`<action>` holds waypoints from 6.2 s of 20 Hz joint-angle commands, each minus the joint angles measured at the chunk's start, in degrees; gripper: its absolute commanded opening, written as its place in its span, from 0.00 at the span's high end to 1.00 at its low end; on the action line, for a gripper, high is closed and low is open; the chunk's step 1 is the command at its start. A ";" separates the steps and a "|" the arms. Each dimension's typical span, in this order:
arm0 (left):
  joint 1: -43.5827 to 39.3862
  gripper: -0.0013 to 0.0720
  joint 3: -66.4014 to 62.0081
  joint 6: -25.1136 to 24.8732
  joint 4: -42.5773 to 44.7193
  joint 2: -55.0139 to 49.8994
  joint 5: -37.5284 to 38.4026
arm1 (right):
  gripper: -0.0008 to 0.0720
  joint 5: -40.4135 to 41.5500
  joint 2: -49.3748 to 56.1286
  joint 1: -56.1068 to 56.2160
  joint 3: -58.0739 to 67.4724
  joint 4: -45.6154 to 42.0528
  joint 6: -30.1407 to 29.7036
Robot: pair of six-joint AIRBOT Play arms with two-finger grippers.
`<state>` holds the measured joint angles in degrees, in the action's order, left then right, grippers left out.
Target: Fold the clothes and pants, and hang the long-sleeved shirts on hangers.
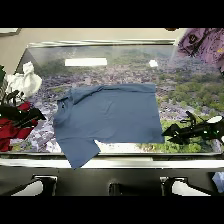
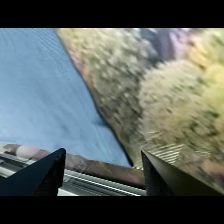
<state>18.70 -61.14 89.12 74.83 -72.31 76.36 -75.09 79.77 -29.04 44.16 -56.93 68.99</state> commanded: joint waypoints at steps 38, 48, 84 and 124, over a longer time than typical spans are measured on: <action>7.56 0.01 25.31 -17.35 -20.70 0.90 -6.25 | 0.95 1.46 -0.31 -0.04 -6.62 10.86 -4.94; 0.74 0.24 25.31 -17.16 -20.85 -0.52 -11.61 | 0.95 0.00 -0.31 -0.04 -6.62 10.84 -5.57; -6.99 0.95 -52.04 0.87 -6.78 22.71 -2.89 | 0.95 -2.71 -21.84 27.76 77.46 -19.63 30.14; -15.69 0.95 -52.41 -14.03 -7.78 -36.41 0.72 | 0.95 -9.09 24.52 27.82 65.55 -29.57 32.65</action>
<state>2.74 -113.49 74.04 65.28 -108.51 67.48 -79.33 103.63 -1.28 109.97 -86.91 103.68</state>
